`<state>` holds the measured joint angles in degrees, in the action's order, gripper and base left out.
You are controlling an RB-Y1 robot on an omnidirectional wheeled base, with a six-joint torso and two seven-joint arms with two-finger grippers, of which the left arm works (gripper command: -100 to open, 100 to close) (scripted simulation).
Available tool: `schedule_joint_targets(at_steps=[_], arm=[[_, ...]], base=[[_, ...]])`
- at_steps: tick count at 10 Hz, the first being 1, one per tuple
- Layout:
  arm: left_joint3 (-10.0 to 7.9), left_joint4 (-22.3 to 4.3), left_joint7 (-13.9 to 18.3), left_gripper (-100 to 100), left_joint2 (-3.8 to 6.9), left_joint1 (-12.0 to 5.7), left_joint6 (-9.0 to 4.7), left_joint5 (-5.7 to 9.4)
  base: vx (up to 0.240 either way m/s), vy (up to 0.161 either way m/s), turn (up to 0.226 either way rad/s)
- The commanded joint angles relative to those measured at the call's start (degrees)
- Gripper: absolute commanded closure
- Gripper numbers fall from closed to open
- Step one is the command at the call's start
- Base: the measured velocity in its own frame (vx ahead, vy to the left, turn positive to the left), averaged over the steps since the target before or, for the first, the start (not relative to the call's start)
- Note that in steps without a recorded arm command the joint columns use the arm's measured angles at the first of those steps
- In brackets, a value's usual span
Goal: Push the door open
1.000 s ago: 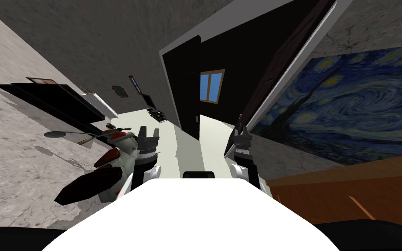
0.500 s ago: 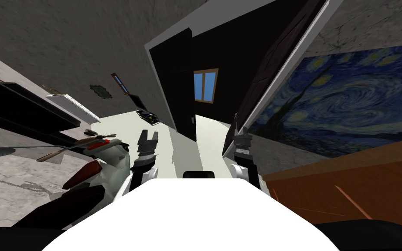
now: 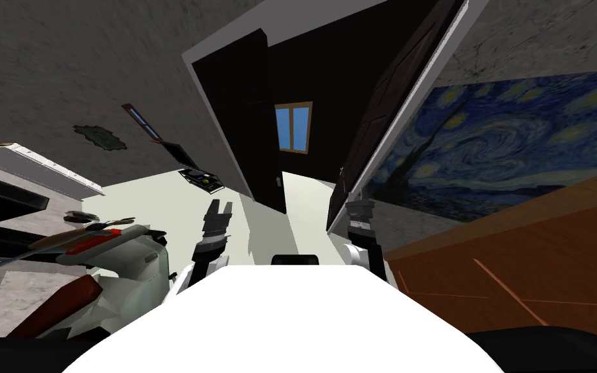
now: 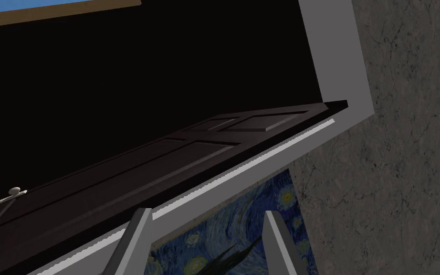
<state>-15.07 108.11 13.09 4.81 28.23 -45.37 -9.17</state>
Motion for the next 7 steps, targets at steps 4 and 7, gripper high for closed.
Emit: schedule_joint_targets(at_steps=[4,7], arm=[[-3.1,-5.1,2.0,-100,0.3,0.14,-2.49,-2.36],[-5.23,-8.6,3.4,-100,0.52,0.13,-4.1,-3.86]], base=[[0.086,0.027,-0.176],[0.088,0.035,-0.171]])
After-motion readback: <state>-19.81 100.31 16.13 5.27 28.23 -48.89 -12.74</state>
